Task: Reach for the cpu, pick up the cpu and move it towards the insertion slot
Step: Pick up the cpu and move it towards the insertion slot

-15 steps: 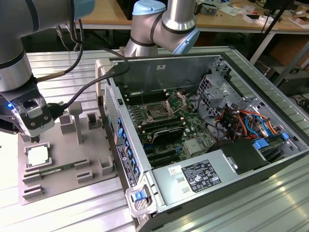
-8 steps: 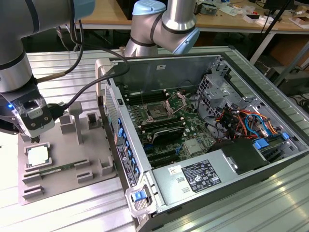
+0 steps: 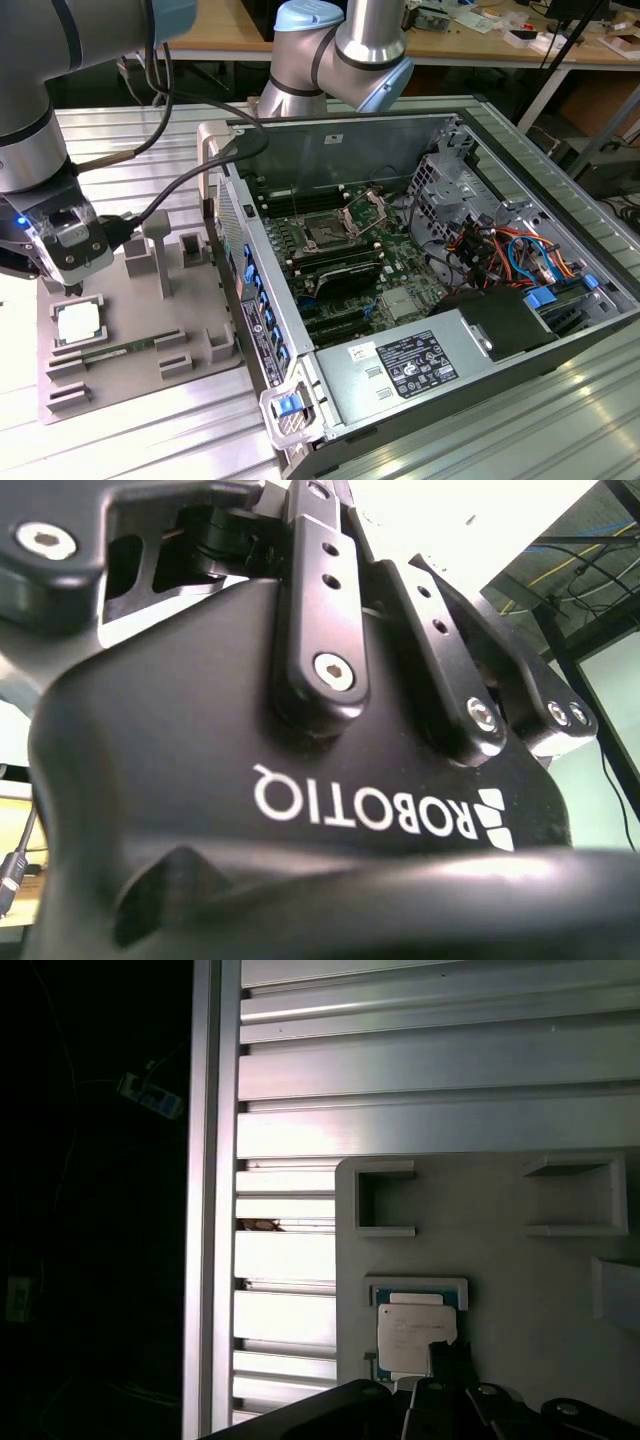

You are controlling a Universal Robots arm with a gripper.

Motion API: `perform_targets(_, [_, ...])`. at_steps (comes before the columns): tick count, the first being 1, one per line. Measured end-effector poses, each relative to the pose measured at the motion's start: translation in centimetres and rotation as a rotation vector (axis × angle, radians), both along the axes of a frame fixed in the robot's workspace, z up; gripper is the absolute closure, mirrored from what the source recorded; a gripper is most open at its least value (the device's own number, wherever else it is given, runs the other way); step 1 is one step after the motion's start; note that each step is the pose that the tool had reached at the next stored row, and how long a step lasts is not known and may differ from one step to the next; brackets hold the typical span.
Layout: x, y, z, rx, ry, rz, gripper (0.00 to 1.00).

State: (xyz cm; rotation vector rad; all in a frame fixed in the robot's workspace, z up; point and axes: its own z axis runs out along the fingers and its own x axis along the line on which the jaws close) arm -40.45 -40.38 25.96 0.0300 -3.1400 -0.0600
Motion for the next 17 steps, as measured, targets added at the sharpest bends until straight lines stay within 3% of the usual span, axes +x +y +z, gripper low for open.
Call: perform_targets(17, [0.00, 0.00, -0.39, 0.0000, 0.0000, 0.000, 0.89])
